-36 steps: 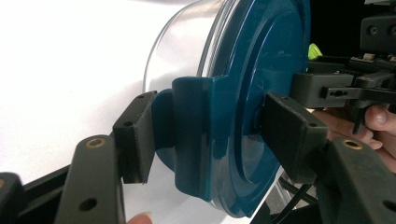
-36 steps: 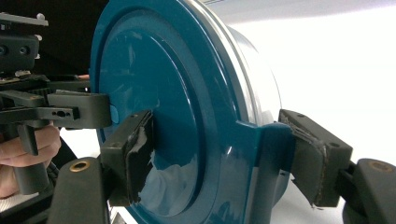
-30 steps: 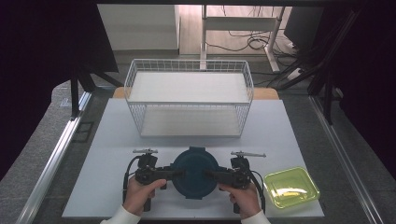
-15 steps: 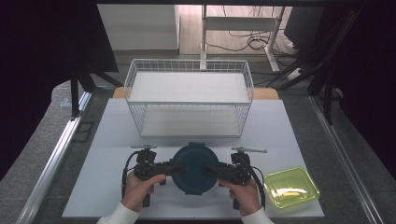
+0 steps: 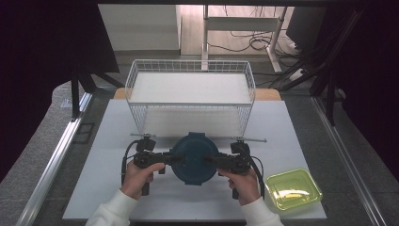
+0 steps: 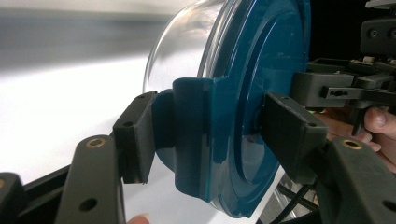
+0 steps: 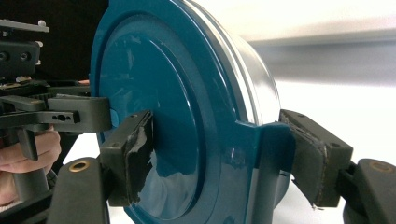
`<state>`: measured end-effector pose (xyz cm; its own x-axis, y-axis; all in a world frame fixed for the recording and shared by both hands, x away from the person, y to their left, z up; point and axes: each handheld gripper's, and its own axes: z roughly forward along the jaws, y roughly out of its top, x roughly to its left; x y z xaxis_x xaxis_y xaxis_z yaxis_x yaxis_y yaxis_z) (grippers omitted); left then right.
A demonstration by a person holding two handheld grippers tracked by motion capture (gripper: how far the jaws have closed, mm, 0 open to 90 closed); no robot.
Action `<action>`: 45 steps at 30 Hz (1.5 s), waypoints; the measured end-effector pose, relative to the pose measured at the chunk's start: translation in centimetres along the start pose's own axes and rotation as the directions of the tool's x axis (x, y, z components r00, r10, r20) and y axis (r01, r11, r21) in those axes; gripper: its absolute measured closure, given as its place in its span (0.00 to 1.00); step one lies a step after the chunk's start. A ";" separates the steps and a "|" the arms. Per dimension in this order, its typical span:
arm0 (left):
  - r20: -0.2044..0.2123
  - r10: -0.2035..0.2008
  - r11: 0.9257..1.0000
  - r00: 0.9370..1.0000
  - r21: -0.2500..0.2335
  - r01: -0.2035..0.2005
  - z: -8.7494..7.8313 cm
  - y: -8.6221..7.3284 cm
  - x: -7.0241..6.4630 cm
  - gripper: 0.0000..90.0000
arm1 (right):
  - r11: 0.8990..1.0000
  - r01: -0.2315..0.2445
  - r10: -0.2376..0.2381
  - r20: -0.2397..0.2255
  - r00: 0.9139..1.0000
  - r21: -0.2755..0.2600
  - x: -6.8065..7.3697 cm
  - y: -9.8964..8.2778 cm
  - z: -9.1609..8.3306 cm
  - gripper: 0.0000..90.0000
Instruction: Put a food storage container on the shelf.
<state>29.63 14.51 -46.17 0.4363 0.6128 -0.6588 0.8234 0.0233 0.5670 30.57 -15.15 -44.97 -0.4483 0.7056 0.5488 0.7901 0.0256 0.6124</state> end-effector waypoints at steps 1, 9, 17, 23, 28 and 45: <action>0.001 0.001 1.000 1.000 0.001 -0.001 -0.1 0.2 0.1 0.43 | 1.000 0.001 -0.001 -0.001 1.000 -0.001 0.0 0.1 0.1 0.31; 0.005 0.011 1.000 1.000 -0.017 -0.010 -1.2 1.5 -0.1 0.43 | 1.000 0.028 -0.027 0.003 1.000 -0.010 1.1 1.8 0.1 0.31; -0.010 0.032 0.999 0.999 -0.038 -0.033 -2.3 2.8 -1.2 0.43 | 0.999 0.037 -0.037 -0.011 0.999 -0.032 2.0 3.1 -0.4 0.31; -0.009 0.053 0.997 0.999 -0.047 -0.053 -3.0 3.3 -2.3 0.43 | 0.998 0.049 -0.050 -0.008 0.999 -0.048 2.8 3.6 -1.4 0.31; -0.008 0.068 0.996 0.998 -0.061 -0.068 -3.7 3.7 -2.9 0.43 | 0.997 0.051 -0.051 -0.011 0.999 -0.063 3.6 3.9 -2.1 0.31; 0.018 0.051 0.997 0.999 -0.065 -0.050 -3.8 5.4 -2.5 0.43 | 0.995 0.075 -0.074 0.014 0.997 -0.063 4.2 5.9 -2.2 0.31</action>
<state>31.63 16.07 -39.59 0.4843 0.5990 -0.6377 0.7751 0.0443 0.6302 32.49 -13.58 -37.83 -0.4995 0.7115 0.4942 0.7267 0.0336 0.6862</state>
